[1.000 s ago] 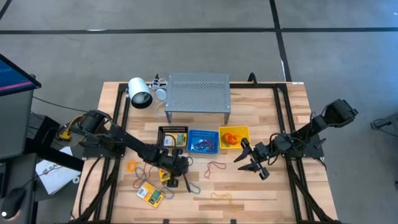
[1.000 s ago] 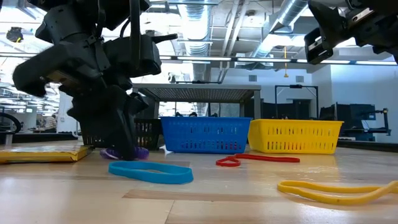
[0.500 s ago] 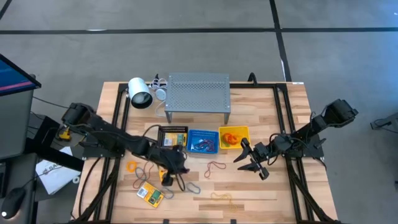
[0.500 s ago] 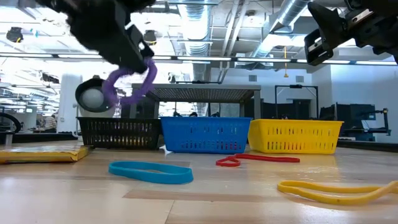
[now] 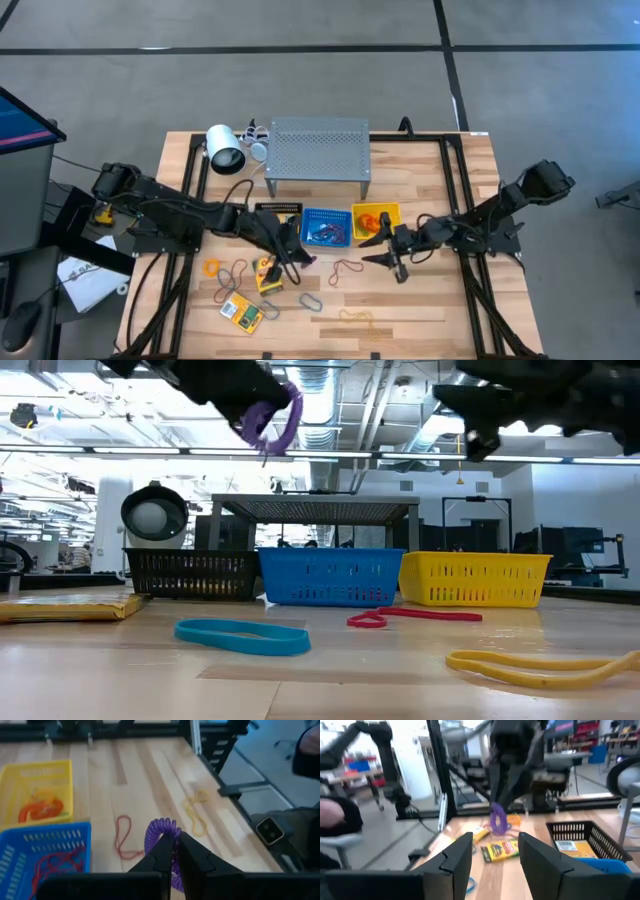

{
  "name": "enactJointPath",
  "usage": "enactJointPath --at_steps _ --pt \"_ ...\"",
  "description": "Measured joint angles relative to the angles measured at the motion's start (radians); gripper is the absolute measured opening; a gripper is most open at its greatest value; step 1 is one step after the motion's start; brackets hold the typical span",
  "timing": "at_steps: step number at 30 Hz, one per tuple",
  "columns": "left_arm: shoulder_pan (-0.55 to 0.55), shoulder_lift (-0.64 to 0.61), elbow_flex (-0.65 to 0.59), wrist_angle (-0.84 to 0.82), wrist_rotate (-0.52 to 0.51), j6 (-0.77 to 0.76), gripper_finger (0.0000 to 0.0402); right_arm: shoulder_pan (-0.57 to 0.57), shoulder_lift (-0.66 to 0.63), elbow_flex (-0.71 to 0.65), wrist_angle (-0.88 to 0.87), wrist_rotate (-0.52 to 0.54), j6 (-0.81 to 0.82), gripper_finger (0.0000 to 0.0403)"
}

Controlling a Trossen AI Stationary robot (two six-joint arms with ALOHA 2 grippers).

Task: Pick & Place Office Desk Supplies
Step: Put the purple spiral keychain into the yellow bin

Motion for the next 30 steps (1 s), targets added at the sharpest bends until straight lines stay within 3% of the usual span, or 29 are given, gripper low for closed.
enactJointPath --at_steps 9,17,30 --pt "0.038 0.0 0.0 0.099 0.082 0.057 0.0009 -0.097 0.149 0.124 -0.027 -0.103 -0.06 0.0155" --pt "0.038 0.0 0.001 0.125 0.091 0.082 0.001 -0.198 0.36 0.221 0.169 -0.27 -0.03 0.0155" --pt "0.038 0.0 0.001 0.134 0.092 0.111 0.001 -0.235 0.538 0.408 0.221 -0.474 0.032 0.0155"
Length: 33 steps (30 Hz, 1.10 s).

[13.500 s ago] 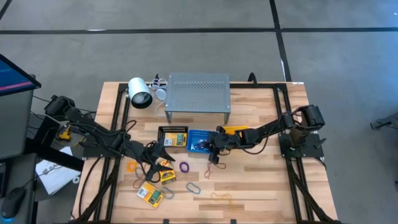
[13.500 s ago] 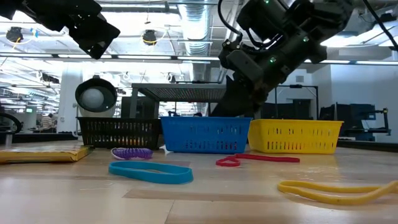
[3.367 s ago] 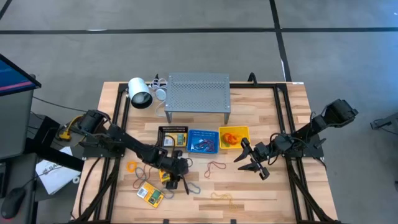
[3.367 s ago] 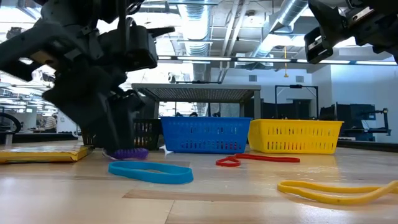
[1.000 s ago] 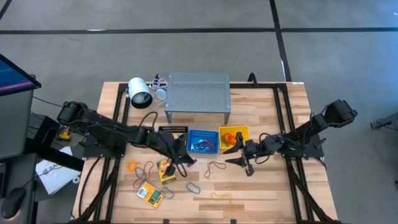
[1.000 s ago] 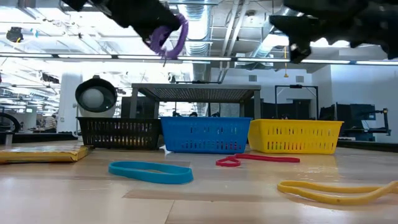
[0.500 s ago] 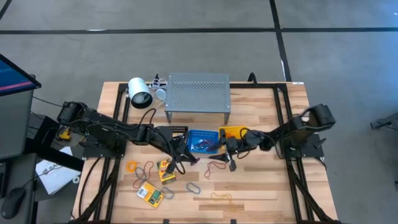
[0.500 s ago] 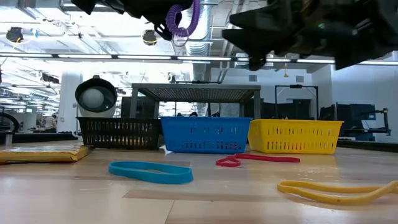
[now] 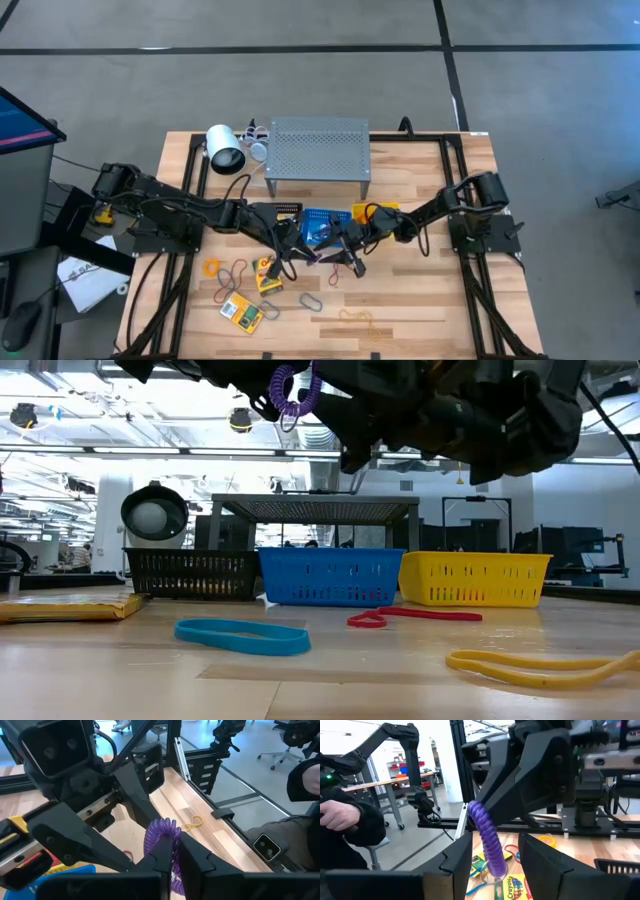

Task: Pick & Place Office Desk Supplies
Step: Put the purple spiral keychain into the yellow bin

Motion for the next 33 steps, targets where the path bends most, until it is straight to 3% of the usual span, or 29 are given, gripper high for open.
enactJointPath --at_steps 7,17,26,33 --pt "0.0 0.0 0.0 0.0 0.0 0.001 0.001 0.0 0.0 0.003 -0.006 -0.02 0.005 0.0136" --pt "0.0 0.0 0.0 0.003 -0.004 0.001 0.0012 0.0 0.0 0.003 -0.026 -0.023 0.013 0.0014" --pt "0.0 0.0 0.0 0.033 -0.006 -0.007 0.0036 -0.007 0.0 0.003 -0.03 -0.075 0.026 0.0007" --pt "0.0 0.0 0.0 0.044 -0.007 -0.007 0.008 -0.007 -0.001 0.003 -0.028 -0.079 0.027 0.0005"
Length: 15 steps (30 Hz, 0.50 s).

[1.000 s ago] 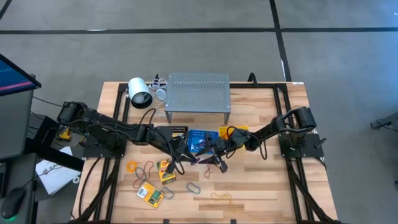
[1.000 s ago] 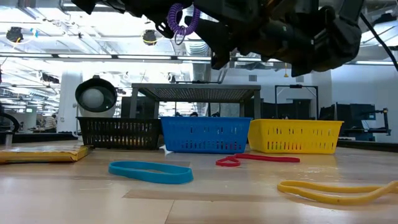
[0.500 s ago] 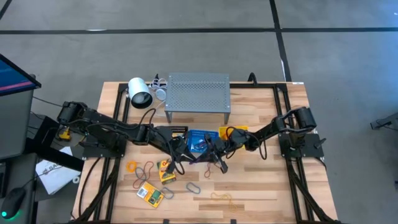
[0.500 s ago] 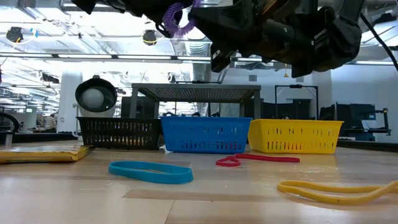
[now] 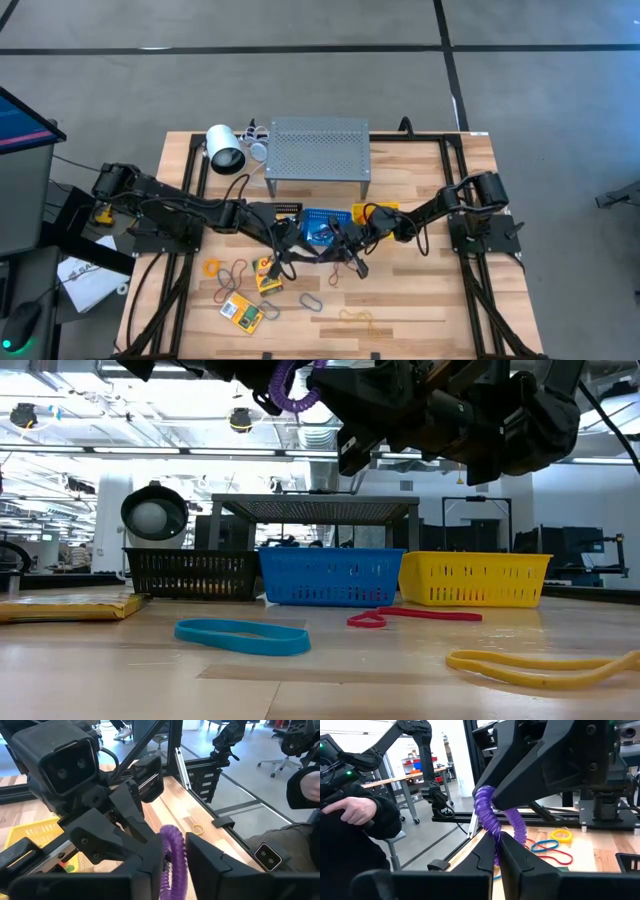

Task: Pick & Place Office Desk Supplies
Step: Put the purple spiral keychain into the yellow bin

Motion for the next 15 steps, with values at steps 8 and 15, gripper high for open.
enactJointPath --at_steps 8,15 --pt "0.0 0.0 0.0 0.001 0.0 -0.007 0.017 -0.001 0.0 0.0 0.008 -0.006 0.0 0.0003" --pt "0.0 -0.074 0.0 -0.028 -0.001 -0.002 0.0222 -0.022 -0.041 -0.001 -0.042 -0.049 0.019 0.0003"
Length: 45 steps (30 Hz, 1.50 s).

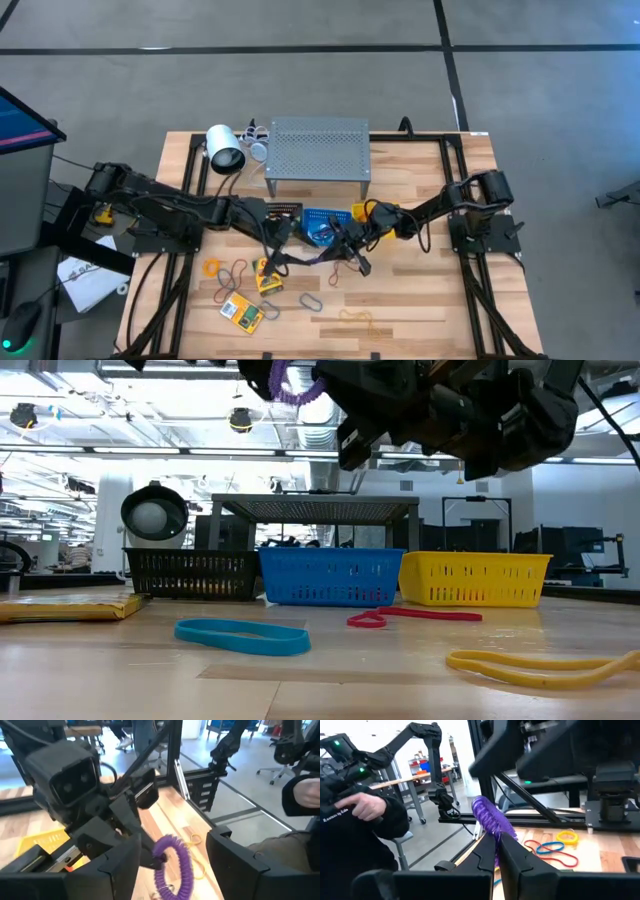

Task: Pick & Place Office Desk Supplies
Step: Put the purple spiral keychain into the yellow bin

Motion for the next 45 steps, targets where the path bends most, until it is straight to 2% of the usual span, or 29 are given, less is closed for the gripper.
enactJointPath --at_steps 3,9,14,18,23,26,33,39,45 --pt "0.0 -0.059 0.001 -0.051 -0.004 0.004 0.023 -0.005 -0.068 -0.002 -0.112 -0.003 -0.031 0.0003" --pt "0.0 -0.137 0.0 -0.21 -0.038 0.007 0.0232 -0.013 -0.285 -0.002 -0.494 -0.001 -0.125 0.0003" --pt "0.0 -0.15 0.0 -0.249 -0.039 0.003 0.0232 -0.036 -0.48 -0.002 -0.766 0.012 -0.161 0.0002" --pt "0.0 -0.15 0.0 -0.275 -0.038 0.003 0.0232 -0.05 -0.61 -0.012 -0.925 0.066 -0.185 0.0002" --pt "0.0 -0.15 -0.001 -0.306 -0.038 -0.001 0.0232 -0.07 -0.753 -0.124 -0.95 0.106 -0.165 0.0002" --pt "0.001 -0.15 -0.001 -0.309 -0.039 -0.001 0.0232 -0.071 -0.838 -0.213 -0.935 0.182 -0.135 0.0002" --pt "0.001 -0.152 -0.016 -0.339 -0.148 -0.007 0.0232 -0.051 -1.003 -0.431 -0.762 0.289 -0.074 0.0002" --pt "0.033 -0.215 -0.173 -0.176 -0.165 -0.079 0.0232 -0.022 -1.077 -0.548 -0.667 0.374 -0.03 0.0003" --pt "0.06 -0.345 -0.341 -0.017 -0.171 -0.147 0.0232 0.022 -1.062 -0.574 -0.664 0.488 -0.026 0.0003"
